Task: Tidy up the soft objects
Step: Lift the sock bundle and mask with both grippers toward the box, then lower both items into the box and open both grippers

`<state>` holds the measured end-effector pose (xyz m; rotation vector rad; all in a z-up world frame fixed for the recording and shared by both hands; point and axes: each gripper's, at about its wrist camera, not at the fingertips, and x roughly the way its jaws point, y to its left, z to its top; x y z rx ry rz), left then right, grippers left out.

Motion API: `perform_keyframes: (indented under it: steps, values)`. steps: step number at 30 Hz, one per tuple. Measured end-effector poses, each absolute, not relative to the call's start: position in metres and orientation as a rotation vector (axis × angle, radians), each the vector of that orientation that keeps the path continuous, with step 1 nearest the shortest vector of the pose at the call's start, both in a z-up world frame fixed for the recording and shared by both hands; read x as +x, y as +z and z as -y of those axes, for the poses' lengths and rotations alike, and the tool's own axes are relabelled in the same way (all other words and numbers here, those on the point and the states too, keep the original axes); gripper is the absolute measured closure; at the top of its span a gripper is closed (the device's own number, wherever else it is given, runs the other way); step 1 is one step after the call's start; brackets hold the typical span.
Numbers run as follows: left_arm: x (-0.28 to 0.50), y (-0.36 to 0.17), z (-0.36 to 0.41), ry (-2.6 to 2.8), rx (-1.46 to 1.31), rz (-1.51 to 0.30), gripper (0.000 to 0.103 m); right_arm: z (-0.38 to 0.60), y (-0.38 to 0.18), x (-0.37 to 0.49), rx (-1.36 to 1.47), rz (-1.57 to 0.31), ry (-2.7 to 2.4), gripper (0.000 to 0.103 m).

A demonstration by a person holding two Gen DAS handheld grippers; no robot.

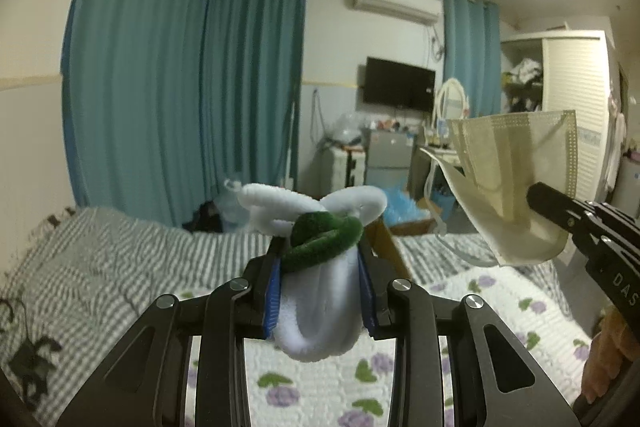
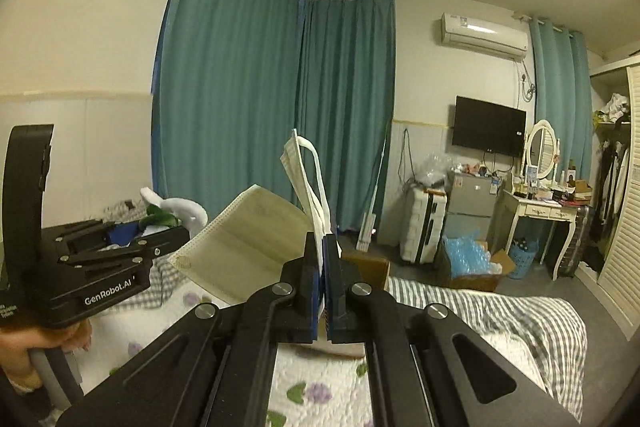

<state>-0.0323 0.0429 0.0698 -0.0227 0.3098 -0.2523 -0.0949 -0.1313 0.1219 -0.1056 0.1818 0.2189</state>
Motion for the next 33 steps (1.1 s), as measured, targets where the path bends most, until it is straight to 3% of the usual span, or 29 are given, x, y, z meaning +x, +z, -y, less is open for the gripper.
perform_keyframes:
  steps: [19,33]
  values:
    - [0.060,0.093,-0.026,-0.275,-0.003,-0.222,0.072,0.135,0.149,0.007,-0.080,-0.101,0.188,0.102]
    - [0.147,0.030,0.005,-0.262,0.014,-0.354,0.072,0.148,0.063,0.113,-0.113,-0.267,0.151,0.102]
